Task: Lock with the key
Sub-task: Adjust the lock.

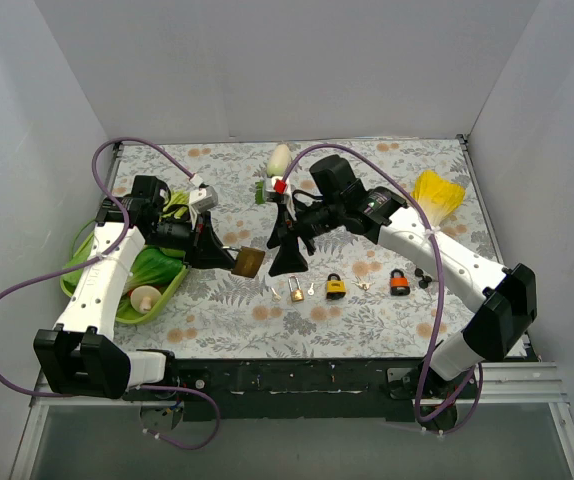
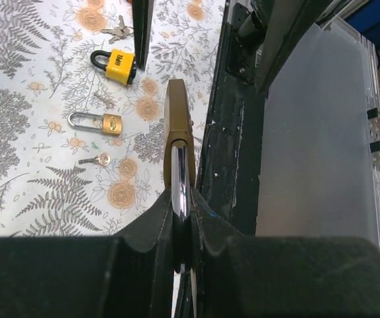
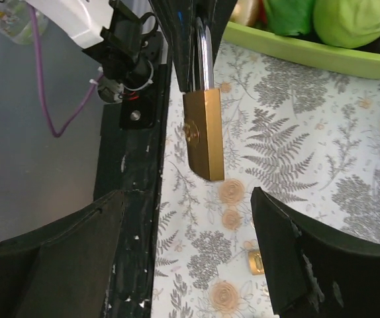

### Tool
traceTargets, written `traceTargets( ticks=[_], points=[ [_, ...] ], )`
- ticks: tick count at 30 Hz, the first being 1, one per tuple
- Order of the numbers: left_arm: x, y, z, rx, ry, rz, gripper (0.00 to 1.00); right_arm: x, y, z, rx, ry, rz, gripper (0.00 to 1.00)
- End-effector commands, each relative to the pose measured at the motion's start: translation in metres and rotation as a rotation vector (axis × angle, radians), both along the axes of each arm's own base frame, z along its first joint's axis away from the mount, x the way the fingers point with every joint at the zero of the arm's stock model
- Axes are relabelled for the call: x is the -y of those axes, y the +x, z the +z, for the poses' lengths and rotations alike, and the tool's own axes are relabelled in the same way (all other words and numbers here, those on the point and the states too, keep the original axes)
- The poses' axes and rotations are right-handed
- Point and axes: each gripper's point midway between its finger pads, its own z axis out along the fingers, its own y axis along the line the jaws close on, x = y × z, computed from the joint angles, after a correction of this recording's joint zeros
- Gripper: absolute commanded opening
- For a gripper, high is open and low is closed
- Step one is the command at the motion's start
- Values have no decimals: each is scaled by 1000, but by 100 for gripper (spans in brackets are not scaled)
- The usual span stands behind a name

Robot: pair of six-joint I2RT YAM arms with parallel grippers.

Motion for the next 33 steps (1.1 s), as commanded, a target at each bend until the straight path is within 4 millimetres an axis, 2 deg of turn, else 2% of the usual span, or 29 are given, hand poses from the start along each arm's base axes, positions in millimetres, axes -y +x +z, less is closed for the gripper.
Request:
traceTargets(
  ticks=[1,3,8,13,17,20,21,23,27,30,31,32,33],
  points=[
    [14,-20,30,66,-109,-86,0,-16,-13,15,-54,55,51,85],
    [15,-21,28,56,-107,-91,0,-21,-14,19,-70,61,61,84],
    [17,-20,31,67,-116,-101,0,-29,-23,11,-122,47,96,79],
    [19,-19,32,74,-121,-109,0,-34,-36,-1,-174,28,122,68],
    [21,-21,32,72,-122,-117,0,-38,-34,-1,-189,41,119,59],
    [22,-22,31,69,-124,-122,0,-40,-34,-2,-206,39,115,48],
    [22,-21,31,75,-128,-122,0,-41,-34,-2,-209,41,115,41],
    [23,-20,32,54,-130,-113,0,-40,-35,-6,-220,32,117,36],
    [25,-15,33,42,-142,-101,0,-38,-37,-12,-230,21,114,2],
    [26,-7,30,33,-135,-72,0,-35,-37,-12,-223,18,101,1],
    [24,-3,29,20,-115,-40,4,-34,-35,-12,-223,18,90,1],
    [25,-2,27,-84,-107,14,28,-34,-30,-14,-211,16,67,1],
    [24,12,29,-34,-105,49,48,-30,-23,-17,-255,-2,18,1]
  ],
)
